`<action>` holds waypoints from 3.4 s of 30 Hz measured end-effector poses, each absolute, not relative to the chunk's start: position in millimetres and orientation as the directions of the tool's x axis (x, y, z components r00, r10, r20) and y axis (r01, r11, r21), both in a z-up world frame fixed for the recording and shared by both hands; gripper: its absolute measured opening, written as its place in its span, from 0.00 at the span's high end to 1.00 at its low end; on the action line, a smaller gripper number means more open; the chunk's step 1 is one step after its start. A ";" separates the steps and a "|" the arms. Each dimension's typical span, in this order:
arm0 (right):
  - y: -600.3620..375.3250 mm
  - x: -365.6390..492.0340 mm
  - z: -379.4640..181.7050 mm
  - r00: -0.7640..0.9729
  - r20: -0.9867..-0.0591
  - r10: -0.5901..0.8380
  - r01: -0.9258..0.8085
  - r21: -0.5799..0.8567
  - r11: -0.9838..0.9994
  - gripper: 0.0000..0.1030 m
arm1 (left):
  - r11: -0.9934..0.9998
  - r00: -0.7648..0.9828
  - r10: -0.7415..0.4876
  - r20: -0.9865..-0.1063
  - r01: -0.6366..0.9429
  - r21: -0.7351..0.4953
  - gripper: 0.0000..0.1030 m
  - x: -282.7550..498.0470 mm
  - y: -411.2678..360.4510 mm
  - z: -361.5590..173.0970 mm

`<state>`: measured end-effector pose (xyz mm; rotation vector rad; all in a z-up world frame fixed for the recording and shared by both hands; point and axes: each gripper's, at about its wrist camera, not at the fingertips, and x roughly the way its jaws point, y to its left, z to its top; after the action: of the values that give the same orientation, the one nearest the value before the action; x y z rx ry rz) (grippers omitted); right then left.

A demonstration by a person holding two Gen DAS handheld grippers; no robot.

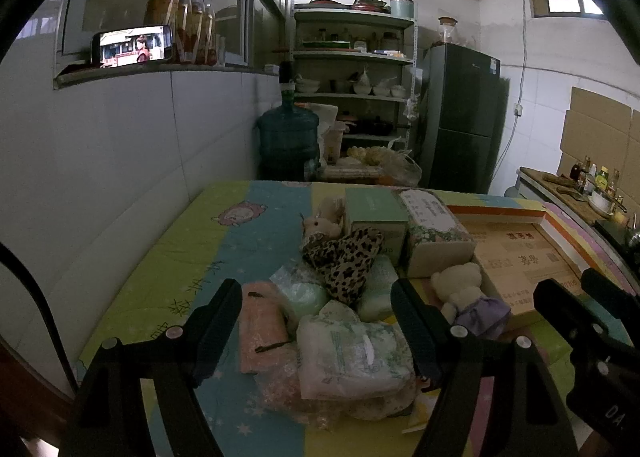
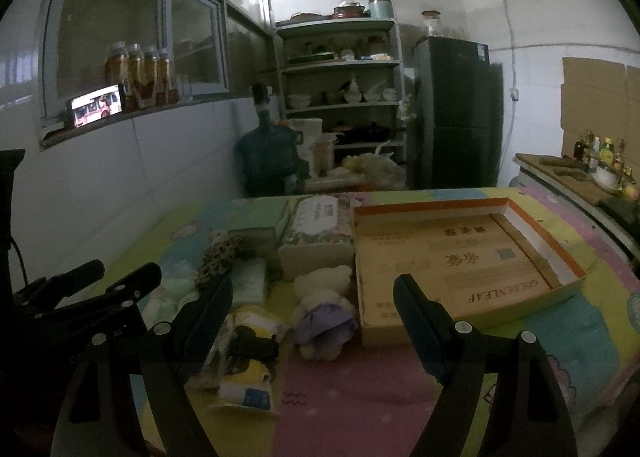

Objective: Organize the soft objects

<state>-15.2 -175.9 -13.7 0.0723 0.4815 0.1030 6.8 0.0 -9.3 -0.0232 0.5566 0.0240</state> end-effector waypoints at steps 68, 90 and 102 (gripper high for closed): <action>-191.4 -15.0 -40.3 0.835 -0.525 0.165 -0.085 0.173 0.981 0.19 | 0.968 0.795 -0.236 -0.559 0.138 -0.212 0.27 7.1 13.3 -60.7; -180.3 3.8 -82.6 0.677 -0.630 0.380 -0.207 0.333 0.920 0.19 | 0.955 0.815 -0.282 -0.507 0.186 -0.232 0.79 7.9 23.1 -59.2; -162.5 11.6 -95.4 0.609 -0.679 0.411 -0.230 0.345 0.910 0.19 | 0.951 0.852 -0.285 -0.440 0.196 -0.238 0.81 2.9 31.1 -36.5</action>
<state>11.6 -162.5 -95.4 0.2325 0.8394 0.3738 2.9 31.1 -36.5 -0.1876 0.4901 -0.2549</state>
